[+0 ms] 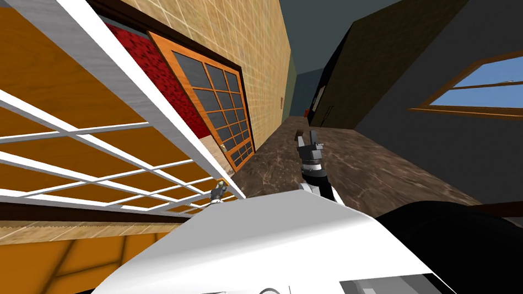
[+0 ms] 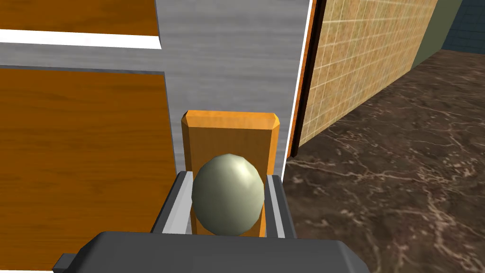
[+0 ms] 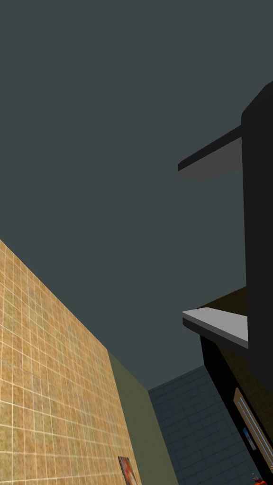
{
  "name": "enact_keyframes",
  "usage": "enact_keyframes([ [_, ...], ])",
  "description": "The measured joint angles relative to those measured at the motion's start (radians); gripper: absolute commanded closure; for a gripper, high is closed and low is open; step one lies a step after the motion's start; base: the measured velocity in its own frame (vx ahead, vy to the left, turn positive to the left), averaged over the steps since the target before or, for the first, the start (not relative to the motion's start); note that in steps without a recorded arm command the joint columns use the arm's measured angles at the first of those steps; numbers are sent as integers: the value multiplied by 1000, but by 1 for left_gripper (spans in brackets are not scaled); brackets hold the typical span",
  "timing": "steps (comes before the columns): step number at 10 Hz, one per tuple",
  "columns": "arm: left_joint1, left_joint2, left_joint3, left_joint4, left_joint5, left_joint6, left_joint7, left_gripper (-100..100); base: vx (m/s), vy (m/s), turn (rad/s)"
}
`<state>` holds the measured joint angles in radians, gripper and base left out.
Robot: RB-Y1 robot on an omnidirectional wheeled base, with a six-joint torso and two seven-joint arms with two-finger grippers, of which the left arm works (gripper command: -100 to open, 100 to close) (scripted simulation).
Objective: Pull the door open
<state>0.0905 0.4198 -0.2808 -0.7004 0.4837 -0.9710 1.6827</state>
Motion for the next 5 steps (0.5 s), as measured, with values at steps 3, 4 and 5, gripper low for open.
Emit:
enact_keyframes([
  [3, 26, 39, -50, 15, -29, -66, 58, 100, -97, 11, 7],
  [4, 45, 49, -60, 1, -34, -78, 70, 100, -91, 11, 10],
  [5, 62, 64, -74, -11, -41, -87, 83, 100, -48, 2, 4],
])
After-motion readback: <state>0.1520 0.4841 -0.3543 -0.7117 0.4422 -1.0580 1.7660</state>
